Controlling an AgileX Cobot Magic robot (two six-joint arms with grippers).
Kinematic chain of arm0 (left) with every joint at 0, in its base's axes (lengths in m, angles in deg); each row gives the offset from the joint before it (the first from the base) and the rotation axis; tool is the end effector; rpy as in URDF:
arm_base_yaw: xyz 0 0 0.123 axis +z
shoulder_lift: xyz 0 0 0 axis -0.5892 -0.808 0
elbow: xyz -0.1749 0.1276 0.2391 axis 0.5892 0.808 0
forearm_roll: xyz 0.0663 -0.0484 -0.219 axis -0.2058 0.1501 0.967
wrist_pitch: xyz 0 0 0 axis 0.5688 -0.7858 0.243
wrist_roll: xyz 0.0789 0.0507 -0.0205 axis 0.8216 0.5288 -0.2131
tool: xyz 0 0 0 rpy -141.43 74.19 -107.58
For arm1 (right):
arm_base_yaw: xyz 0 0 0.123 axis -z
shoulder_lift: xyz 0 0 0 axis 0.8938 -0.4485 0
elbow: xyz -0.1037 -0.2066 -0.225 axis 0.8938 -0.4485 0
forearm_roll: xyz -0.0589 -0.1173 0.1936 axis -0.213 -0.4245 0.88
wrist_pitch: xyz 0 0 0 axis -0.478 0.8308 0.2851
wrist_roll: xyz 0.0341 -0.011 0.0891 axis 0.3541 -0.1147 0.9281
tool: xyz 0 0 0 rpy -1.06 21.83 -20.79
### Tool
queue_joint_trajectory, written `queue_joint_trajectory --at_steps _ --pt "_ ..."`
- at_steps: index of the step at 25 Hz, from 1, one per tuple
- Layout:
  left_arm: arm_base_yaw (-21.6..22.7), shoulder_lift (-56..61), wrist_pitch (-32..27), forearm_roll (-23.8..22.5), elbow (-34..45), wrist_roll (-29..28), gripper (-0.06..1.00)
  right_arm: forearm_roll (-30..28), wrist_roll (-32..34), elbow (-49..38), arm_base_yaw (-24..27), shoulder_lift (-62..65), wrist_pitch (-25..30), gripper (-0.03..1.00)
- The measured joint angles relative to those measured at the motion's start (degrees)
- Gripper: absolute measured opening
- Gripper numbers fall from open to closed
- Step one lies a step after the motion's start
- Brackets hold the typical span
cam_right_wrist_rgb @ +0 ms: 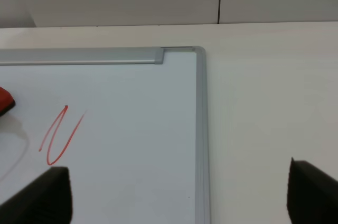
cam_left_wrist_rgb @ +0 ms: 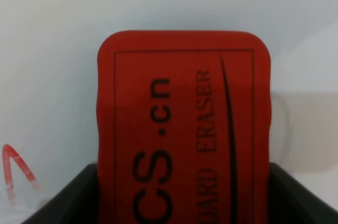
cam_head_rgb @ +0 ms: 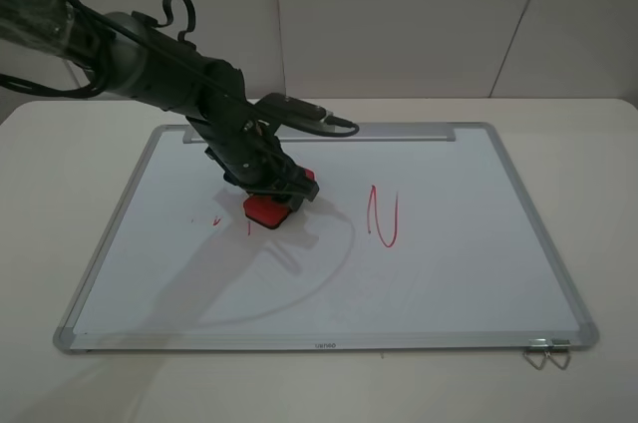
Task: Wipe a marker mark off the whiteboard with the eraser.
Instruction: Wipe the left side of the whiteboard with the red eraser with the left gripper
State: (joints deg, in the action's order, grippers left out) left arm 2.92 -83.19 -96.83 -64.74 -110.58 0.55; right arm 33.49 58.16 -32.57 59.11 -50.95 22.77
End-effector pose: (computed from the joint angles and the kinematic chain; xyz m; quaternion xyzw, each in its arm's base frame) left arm 0.3448 -0.2319 0.1186 0.2678 0.9499 -0.0744 0.1433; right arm -0.0559 -0.0091 0.2714 0.0110 0.8464 0.0159 0.5322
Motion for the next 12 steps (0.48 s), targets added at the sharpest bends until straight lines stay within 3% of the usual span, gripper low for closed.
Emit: queue_joint_trajectory --at_steps 5,12 --pt "2.0 1.1 -4.1 -1.3 1.2 0.1 0.57 0.0 0.0 0.0 0.0 0.0 0.0 0.72" --pt "9.8 5.3 -3.2 -3.1 9.1 0.1 0.57 0.0 0.0 0.0 0.0 0.0 0.0 0.72"
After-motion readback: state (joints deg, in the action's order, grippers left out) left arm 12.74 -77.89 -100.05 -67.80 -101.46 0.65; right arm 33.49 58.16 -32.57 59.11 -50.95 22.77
